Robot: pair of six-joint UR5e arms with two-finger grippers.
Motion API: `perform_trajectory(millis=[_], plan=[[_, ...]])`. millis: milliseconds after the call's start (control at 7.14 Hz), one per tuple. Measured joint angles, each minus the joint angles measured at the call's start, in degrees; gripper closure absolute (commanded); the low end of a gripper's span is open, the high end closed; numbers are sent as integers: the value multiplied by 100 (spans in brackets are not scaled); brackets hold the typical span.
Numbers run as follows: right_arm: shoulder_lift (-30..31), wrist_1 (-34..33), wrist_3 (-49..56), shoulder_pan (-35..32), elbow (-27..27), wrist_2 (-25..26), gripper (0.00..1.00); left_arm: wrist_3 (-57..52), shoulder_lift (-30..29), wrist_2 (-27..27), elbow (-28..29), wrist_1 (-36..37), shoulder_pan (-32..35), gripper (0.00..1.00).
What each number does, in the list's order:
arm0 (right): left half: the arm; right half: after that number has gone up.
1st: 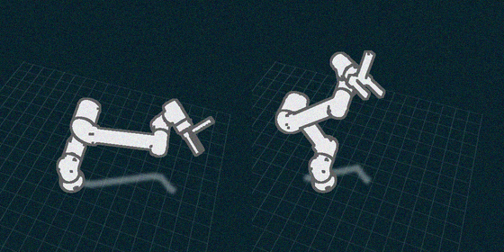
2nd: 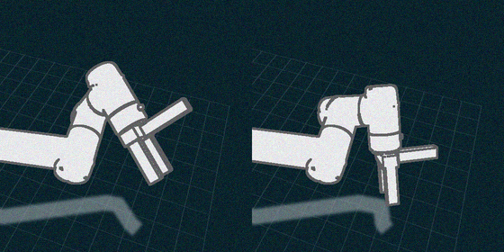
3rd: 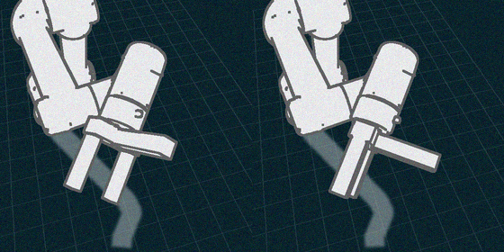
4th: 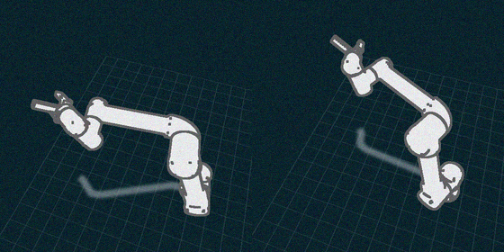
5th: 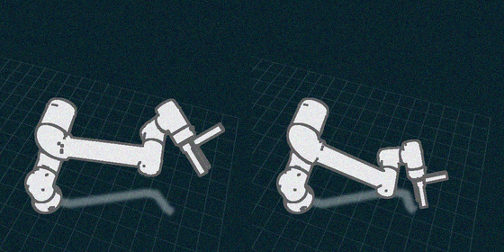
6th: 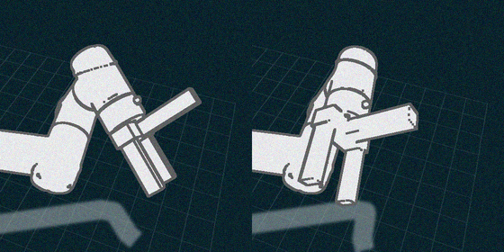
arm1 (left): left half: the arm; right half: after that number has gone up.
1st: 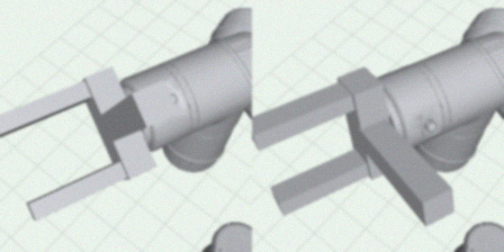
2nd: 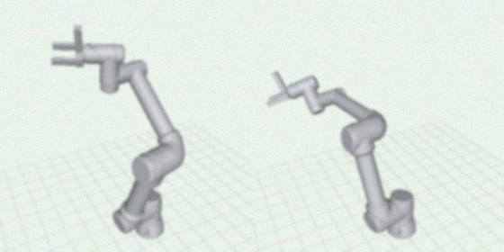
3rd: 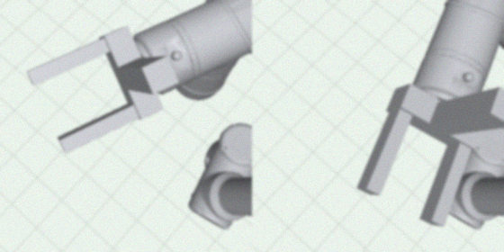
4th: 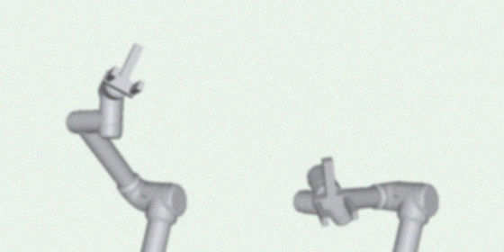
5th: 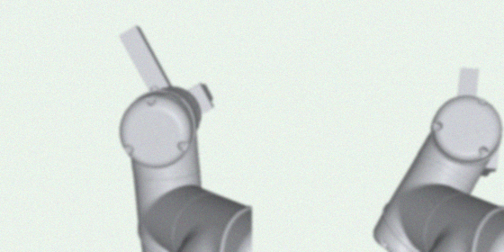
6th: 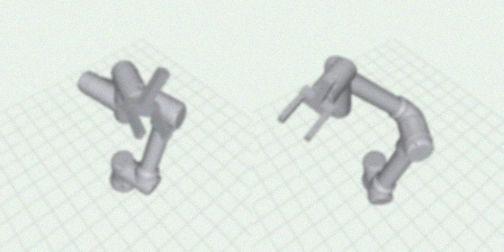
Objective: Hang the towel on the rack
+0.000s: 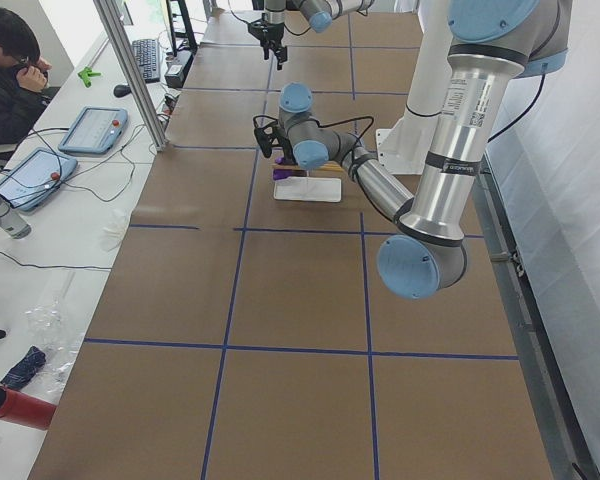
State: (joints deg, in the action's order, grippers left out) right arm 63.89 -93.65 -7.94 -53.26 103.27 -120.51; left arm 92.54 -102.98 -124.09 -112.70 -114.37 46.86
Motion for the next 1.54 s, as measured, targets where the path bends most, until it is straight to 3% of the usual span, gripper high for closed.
perform_trajectory(millis=[420, 560, 700, 1120, 1540], plan=[[211, -8, 851, -466, -213, -258, 0, -840, 345, 118, 180, -14, 49, 100], [234, -6, 907, -514, -222, -278, 0, -935, 357, 227, 281, -17, 49, 62], [246, -5, 926, -534, -225, -285, 0, -987, 347, 291, 362, -19, 40, 1], [463, -12, 921, -732, -224, -420, 0, -1395, 365, 577, 527, -5, 29, 0], [1307, -5, 918, -1669, -406, -871, 0, -3562, 938, 568, 465, 10, 390, 0]])
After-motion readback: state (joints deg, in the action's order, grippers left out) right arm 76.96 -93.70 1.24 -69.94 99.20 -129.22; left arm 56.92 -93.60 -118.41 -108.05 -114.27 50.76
